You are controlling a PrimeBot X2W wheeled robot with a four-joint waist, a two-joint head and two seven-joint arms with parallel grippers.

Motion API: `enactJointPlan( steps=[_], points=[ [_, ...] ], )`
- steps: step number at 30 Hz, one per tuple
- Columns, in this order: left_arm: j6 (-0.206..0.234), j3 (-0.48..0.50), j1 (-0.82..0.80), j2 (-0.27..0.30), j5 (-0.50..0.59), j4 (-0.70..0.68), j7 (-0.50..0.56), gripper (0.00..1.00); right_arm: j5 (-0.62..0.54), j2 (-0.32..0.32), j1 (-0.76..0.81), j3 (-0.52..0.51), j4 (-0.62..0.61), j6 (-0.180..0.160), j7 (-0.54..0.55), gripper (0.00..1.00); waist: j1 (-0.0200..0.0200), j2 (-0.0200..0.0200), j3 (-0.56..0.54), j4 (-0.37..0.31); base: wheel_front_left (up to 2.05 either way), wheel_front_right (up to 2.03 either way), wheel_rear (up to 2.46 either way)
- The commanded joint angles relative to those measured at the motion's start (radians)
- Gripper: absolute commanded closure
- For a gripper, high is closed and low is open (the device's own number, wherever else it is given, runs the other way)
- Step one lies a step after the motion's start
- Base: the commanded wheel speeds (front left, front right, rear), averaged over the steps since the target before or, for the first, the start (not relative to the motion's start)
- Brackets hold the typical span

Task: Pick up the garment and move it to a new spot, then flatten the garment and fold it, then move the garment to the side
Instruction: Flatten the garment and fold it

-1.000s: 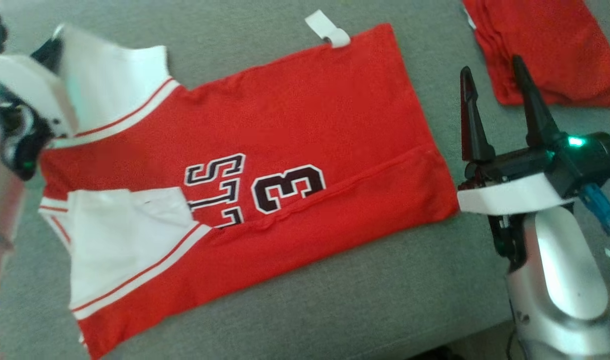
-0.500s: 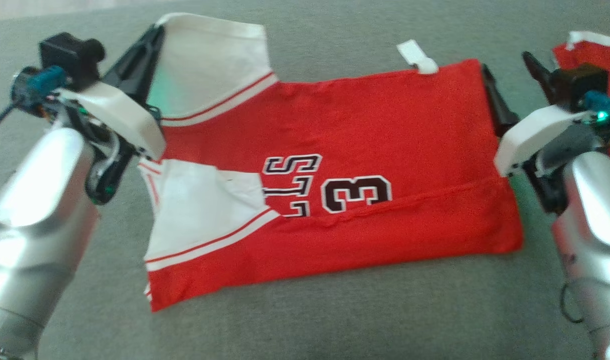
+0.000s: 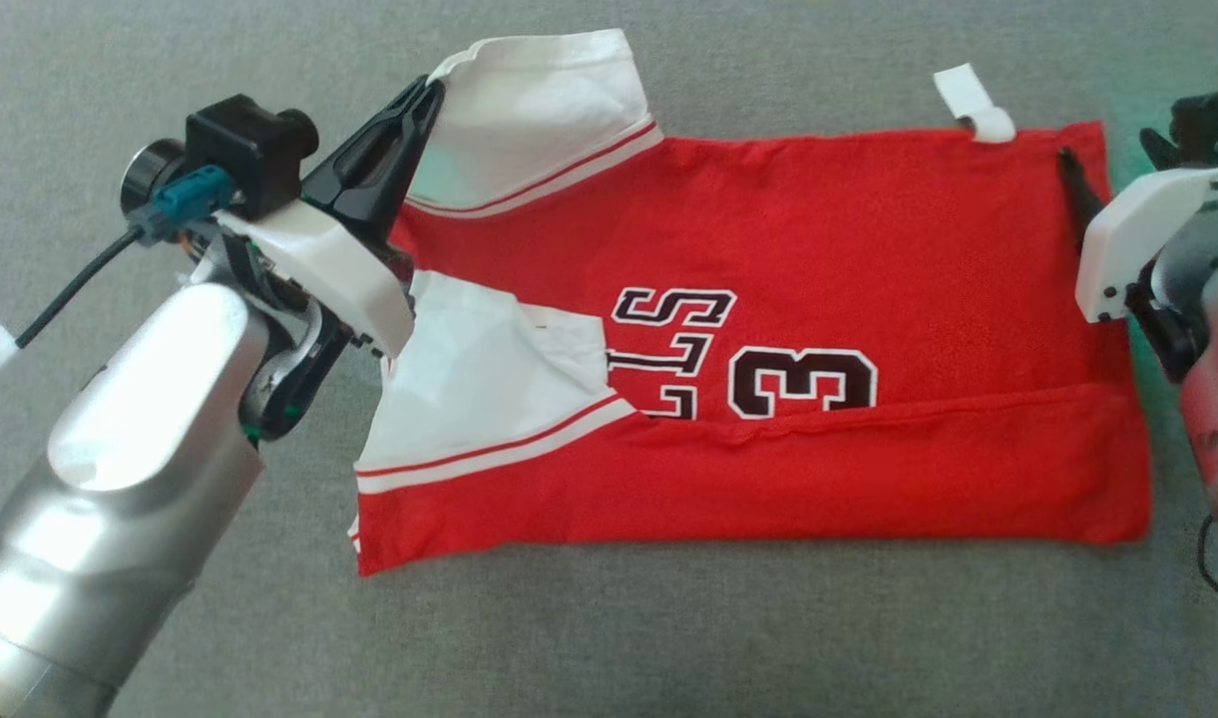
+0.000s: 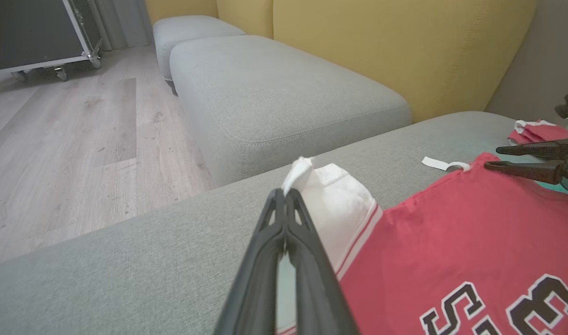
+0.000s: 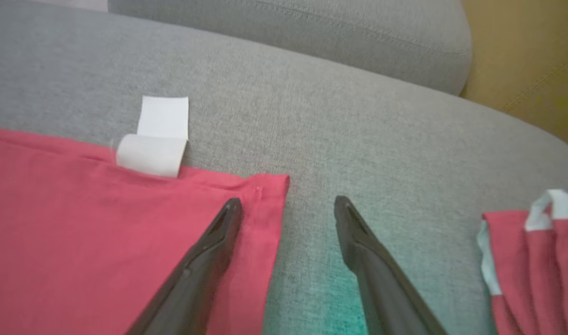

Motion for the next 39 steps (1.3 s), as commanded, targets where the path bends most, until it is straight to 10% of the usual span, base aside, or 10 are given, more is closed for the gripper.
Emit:
enactJointPlan(
  steps=[1, 7, 8, 10, 39],
  points=[
    [0.008, 0.040, -0.040, 0.034, 0.004, -0.031, 0.002, 1.00, -0.001, -0.012, -0.021, 0.016, -0.019, -0.001, -0.009, 0.00, -0.0001, 0.0000, 0.010, 0.008, 0.00, 0.00, 0.00],
    [0.014, 0.035, -0.049, 0.030, 0.007, -0.042, 0.004, 1.00, 0.023, -0.008, -0.066, 0.071, 0.080, -0.001, -0.020, 0.04, -0.0001, 0.0000, 0.031, 0.015, 0.00, 0.00, 0.00],
    [0.014, 0.034, -0.051, 0.030, 0.007, -0.041, 0.004, 1.00, 0.032, -0.007, -0.072, 0.086, 0.091, -0.001, -0.017, 0.17, -0.0001, 0.0000, 0.034, 0.015, 0.00, 0.00, 0.00],
    [0.014, 0.034, -0.055, 0.030, 0.006, -0.036, 0.005, 1.00, 0.052, -0.008, -0.081, 0.127, 0.103, -0.001, -0.014, 1.00, -0.0001, 0.0000, 0.037, 0.014, 0.00, 0.00, 0.00],
    [0.038, 0.147, -0.300, 0.022, 0.027, 0.372, -0.243, 1.00, 0.402, 0.078, -0.271, 0.162, 0.085, -0.001, -0.371, 1.00, -0.0001, 0.0000, -0.021, -0.137, 0.00, 0.00, 0.00]
  ],
)
